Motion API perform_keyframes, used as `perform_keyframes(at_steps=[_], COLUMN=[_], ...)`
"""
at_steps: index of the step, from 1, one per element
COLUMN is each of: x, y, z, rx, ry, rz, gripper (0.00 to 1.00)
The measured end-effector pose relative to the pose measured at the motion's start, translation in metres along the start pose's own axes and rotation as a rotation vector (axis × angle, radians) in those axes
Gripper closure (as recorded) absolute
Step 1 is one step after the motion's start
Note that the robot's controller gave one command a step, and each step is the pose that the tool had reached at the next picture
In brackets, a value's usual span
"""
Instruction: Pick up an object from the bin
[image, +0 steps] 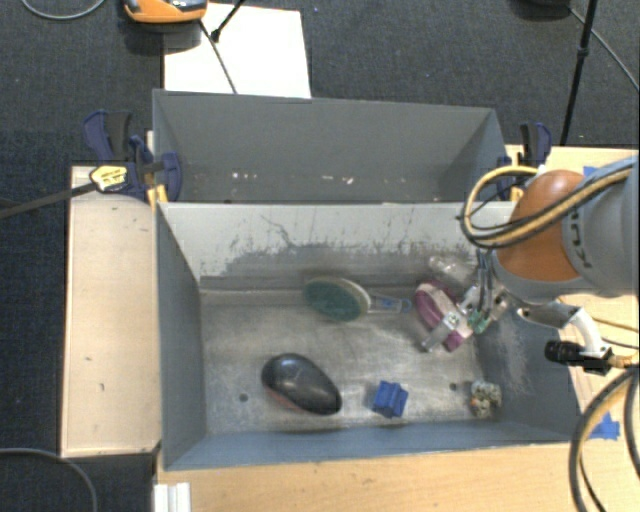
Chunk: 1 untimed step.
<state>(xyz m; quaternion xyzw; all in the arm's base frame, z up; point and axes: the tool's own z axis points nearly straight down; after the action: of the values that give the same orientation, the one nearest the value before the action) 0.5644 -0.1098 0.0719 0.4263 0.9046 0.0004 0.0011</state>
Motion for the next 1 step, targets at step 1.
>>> perform_keyframes(at_steps=[1], x=[0.0164], y=[0.0336], z=[-0.0007], rx=[-0.001], ry=[-0.005], rz=[0.111], gripper=[0.0])
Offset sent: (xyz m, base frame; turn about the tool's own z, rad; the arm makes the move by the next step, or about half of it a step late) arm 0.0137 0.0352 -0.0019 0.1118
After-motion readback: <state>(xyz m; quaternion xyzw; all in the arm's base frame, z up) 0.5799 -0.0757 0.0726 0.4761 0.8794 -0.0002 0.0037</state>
